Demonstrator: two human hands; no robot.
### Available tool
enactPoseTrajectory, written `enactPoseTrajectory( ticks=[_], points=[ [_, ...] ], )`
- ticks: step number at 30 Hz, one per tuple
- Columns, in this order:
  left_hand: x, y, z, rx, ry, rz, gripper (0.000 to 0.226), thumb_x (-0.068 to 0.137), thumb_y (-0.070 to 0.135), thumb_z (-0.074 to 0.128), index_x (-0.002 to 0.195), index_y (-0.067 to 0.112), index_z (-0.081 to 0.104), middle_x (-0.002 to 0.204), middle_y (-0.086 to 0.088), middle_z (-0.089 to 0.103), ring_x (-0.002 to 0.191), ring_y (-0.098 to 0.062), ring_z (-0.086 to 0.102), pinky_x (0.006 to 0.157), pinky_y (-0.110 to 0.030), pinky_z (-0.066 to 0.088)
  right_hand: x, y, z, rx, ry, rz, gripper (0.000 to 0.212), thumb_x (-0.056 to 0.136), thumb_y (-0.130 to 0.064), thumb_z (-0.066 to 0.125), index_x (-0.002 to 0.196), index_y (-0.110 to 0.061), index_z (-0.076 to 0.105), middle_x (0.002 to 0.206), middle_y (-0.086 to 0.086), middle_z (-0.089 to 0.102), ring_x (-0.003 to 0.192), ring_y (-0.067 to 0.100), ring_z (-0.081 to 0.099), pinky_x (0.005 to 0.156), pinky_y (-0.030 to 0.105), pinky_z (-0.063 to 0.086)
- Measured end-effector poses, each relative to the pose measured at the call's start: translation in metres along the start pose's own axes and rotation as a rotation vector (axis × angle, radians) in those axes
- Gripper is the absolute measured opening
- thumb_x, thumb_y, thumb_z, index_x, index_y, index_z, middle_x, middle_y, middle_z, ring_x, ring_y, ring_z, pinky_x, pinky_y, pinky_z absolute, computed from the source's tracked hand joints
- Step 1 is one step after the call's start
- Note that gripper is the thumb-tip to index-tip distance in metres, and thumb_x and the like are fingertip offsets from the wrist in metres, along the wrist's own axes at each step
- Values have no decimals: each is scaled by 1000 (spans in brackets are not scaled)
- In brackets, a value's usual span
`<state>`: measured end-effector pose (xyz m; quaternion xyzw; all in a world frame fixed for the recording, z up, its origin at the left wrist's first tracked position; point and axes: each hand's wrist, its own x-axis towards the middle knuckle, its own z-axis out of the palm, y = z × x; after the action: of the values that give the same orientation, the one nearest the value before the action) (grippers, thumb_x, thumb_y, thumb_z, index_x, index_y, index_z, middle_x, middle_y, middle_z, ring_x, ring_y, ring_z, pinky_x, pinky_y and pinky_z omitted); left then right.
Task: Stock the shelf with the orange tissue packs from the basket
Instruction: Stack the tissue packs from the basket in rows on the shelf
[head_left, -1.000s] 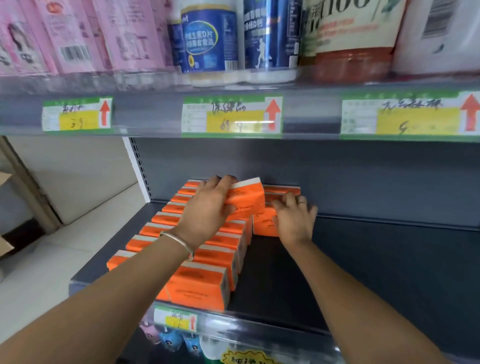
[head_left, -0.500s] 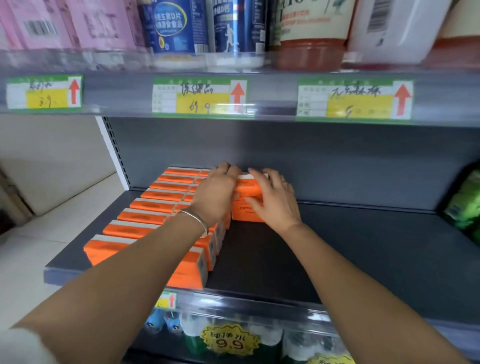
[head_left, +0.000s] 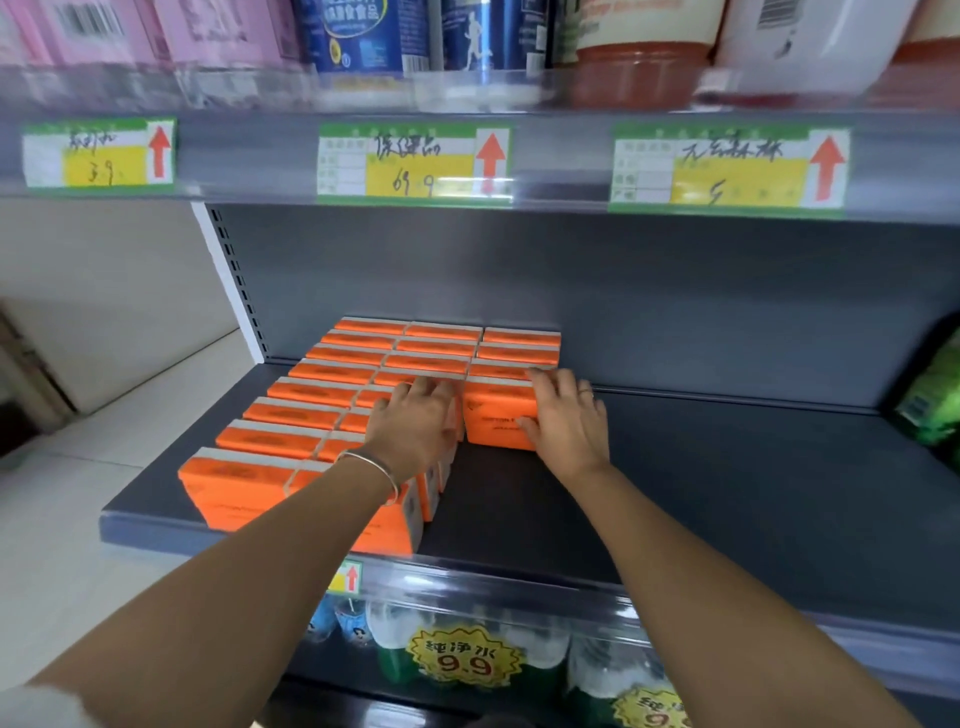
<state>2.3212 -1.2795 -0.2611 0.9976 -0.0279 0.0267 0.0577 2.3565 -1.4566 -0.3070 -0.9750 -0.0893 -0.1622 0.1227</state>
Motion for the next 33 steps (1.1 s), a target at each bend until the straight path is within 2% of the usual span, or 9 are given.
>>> enactPoseTrajectory(
  ticks=[2,4,7,13,17,23,28,33],
  points=[
    [1,-2,1,6,0,6,54,91,31,53,140,25,33,142,-4,35,132,-27,33,106,-45,31,4,-8,4,-74,67,-6,58,84,-21,68,137,-25,43,135,9,42,122,32,42,98,47,36],
    [0,-3,1,10,4,17,52,91,32,52,139,24,35,142,-4,36,132,-27,33,106,-44,30,5,-14,6,-138,89,-58,54,82,-8,65,131,-24,48,133,8,46,122,32,42,98,48,34],
    [-3,-5,-1,-15,1,40,50,91,33,52,138,23,38,141,-3,37,131,-26,35,106,-42,32,5,-18,3,-162,61,-88,55,83,-2,58,134,-20,46,133,6,47,126,30,40,100,46,33],
    [-37,-20,-18,-32,63,54,46,92,33,50,137,27,41,137,-1,44,129,-25,40,101,-43,36,-10,-45,-23,-134,-63,-149,47,91,-17,53,137,-21,42,133,5,46,126,29,41,99,44,34],
    [-86,-56,-36,9,119,40,41,92,33,49,132,27,45,132,-2,50,124,-26,48,97,-39,40,-41,-95,-38,-42,-99,-311,39,96,-28,46,134,-20,43,134,5,46,128,29,39,98,42,36],
    [-189,-150,-38,91,133,-114,29,94,33,46,122,29,53,126,4,55,120,-22,51,97,-38,42,-95,-193,-38,-40,-150,-632,34,94,-25,47,128,-23,50,132,2,48,128,26,37,101,40,31],
    [-273,-223,-16,147,52,-304,27,96,34,41,119,28,53,121,5,60,111,-19,57,91,-33,41,-139,-266,-1,-62,-216,-797,27,92,-26,49,118,-21,56,122,2,54,118,26,46,93,36,38],
    [-330,-268,36,93,-106,-461,28,95,36,42,120,31,54,121,8,60,111,-17,58,92,-31,44,-178,-312,48,-64,-442,-922,28,93,-32,48,117,-21,57,120,5,57,116,28,52,88,39,44]
  ],
)
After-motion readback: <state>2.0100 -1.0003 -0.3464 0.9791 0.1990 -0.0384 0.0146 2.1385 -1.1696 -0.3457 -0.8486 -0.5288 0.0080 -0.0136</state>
